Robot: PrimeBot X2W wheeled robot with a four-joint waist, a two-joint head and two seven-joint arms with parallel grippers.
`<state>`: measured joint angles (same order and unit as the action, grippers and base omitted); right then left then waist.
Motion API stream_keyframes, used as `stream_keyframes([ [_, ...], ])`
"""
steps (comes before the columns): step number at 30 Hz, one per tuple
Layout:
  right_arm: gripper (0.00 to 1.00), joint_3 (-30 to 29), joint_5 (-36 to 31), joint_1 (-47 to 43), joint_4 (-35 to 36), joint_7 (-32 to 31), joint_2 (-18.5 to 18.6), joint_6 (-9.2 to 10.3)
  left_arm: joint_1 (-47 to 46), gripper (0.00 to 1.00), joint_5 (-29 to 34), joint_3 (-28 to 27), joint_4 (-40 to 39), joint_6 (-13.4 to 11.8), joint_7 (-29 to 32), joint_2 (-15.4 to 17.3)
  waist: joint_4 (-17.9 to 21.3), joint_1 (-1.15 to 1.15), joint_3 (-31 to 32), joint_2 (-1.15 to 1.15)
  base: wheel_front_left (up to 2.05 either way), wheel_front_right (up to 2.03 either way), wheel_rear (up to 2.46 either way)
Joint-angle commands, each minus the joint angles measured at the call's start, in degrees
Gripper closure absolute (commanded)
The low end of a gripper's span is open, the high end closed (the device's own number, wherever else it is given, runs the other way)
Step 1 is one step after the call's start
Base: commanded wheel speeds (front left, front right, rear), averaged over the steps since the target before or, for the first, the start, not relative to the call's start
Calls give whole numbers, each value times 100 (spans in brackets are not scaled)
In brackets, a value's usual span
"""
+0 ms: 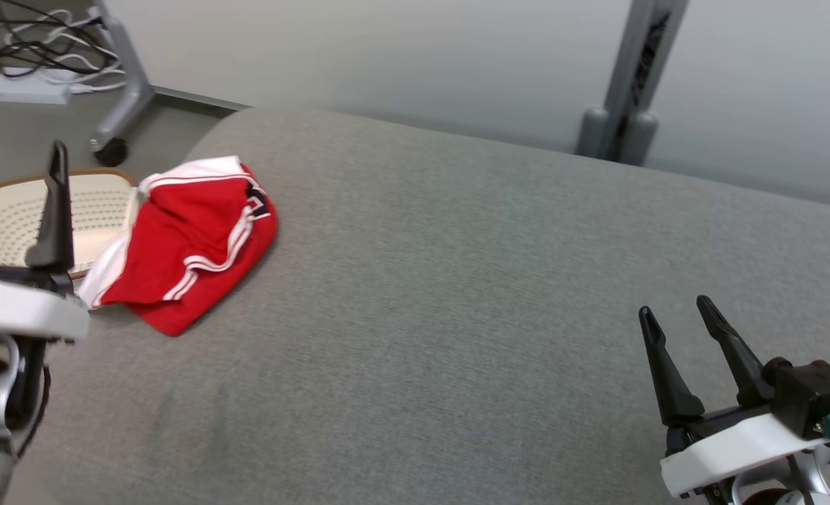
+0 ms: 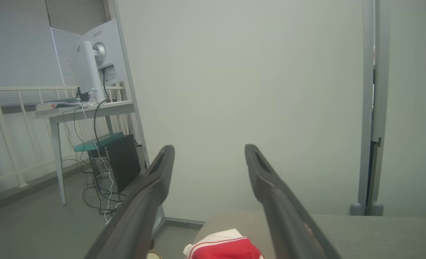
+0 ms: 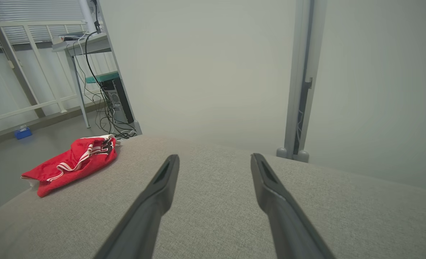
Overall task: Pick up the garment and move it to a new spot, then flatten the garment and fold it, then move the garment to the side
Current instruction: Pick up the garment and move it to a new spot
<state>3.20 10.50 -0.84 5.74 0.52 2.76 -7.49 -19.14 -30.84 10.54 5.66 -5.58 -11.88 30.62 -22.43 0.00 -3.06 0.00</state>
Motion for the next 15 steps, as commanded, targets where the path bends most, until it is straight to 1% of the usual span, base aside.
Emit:
stream_keyframes([
  [1,0,-3,-19,65,22,-23,35,-1,-251,0,1,64,199,109,67,28,308,0,-235,0,0,0,0],
  [4,0,46,-42,176,43,-43,51,-1,-793,0,-55,131,914,343,286,118,644,0,-475,0,0,0,0],
  [8,0,77,-54,297,63,-30,85,-1,-1310,0,-130,237,1984,621,533,161,1036,0,-795,0,0,0,0],
  [11,0,81,-47,405,89,-5,115,-1,-1584,0,-149,349,2807,825,694,195,1269,0,-1054,0,0,0,0],
  [14,0,113,-47,528,128,-6,148,-1,-1803,0,-212,409,3556,964,854,197,1451,0,-1332,0,0,0,0],
  [15,0,140,-31,622,129,9,177,-1,-1931,0,-323,377,4036,1050,930,186,1545,0,-1514,0,0,0,0],
])
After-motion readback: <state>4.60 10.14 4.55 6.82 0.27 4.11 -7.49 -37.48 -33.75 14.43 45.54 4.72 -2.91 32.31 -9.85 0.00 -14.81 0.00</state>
